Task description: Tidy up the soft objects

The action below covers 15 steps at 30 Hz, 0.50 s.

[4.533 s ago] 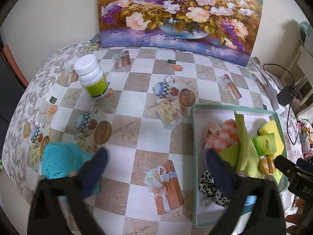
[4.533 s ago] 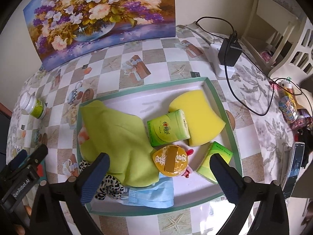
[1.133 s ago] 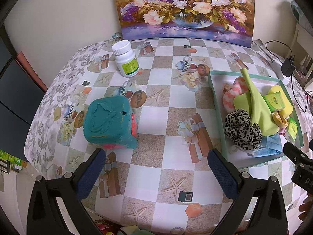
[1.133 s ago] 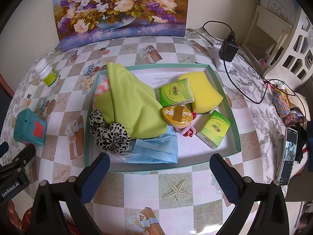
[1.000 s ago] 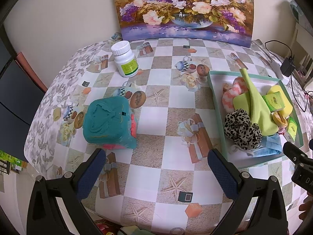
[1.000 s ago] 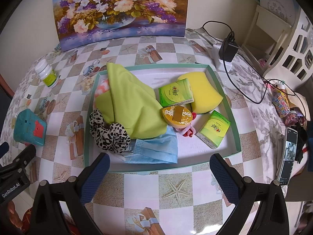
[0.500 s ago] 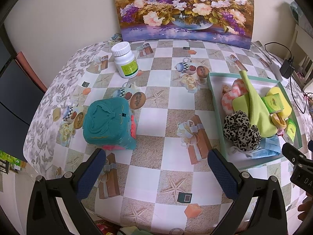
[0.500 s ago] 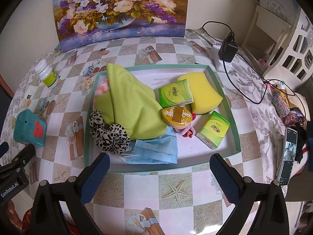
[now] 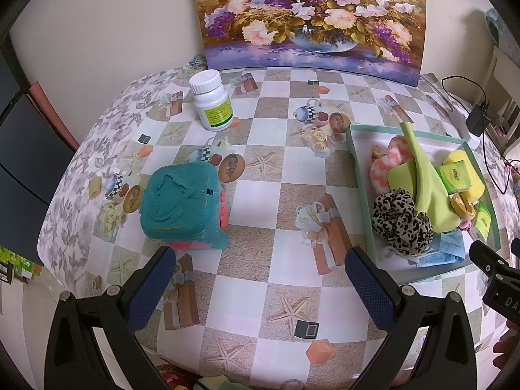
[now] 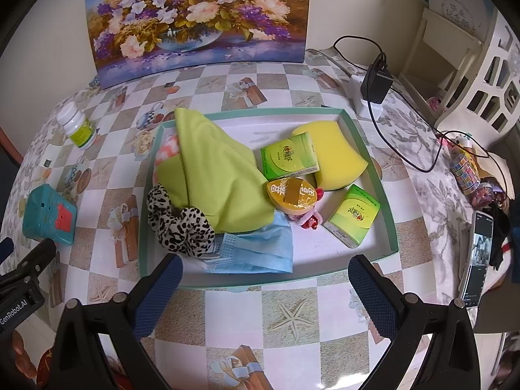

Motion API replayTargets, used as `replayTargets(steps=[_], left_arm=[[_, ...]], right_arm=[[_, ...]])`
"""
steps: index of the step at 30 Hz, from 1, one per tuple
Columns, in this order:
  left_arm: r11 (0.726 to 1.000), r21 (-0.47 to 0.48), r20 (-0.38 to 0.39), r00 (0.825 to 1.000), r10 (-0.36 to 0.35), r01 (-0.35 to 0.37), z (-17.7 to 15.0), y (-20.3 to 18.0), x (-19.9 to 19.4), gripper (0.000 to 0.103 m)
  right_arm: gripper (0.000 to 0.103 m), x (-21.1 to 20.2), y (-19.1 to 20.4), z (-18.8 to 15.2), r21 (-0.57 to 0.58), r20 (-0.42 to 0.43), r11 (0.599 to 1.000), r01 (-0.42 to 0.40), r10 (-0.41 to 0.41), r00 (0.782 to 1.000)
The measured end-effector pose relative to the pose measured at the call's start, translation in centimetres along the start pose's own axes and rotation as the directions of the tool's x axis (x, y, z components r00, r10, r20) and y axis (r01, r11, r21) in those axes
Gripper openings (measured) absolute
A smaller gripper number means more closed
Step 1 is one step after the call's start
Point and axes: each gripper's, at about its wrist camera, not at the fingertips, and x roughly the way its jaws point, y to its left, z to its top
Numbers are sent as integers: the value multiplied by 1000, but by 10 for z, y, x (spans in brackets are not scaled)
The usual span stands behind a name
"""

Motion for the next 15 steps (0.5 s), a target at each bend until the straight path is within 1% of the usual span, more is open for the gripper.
replayTargets(steps=[15], left_arm=[[1000,-7,20,1000,6,-6,-1,0,-4,103]], right_arm=[[103,0,0,0,1,2,1000,0,0,1000]])
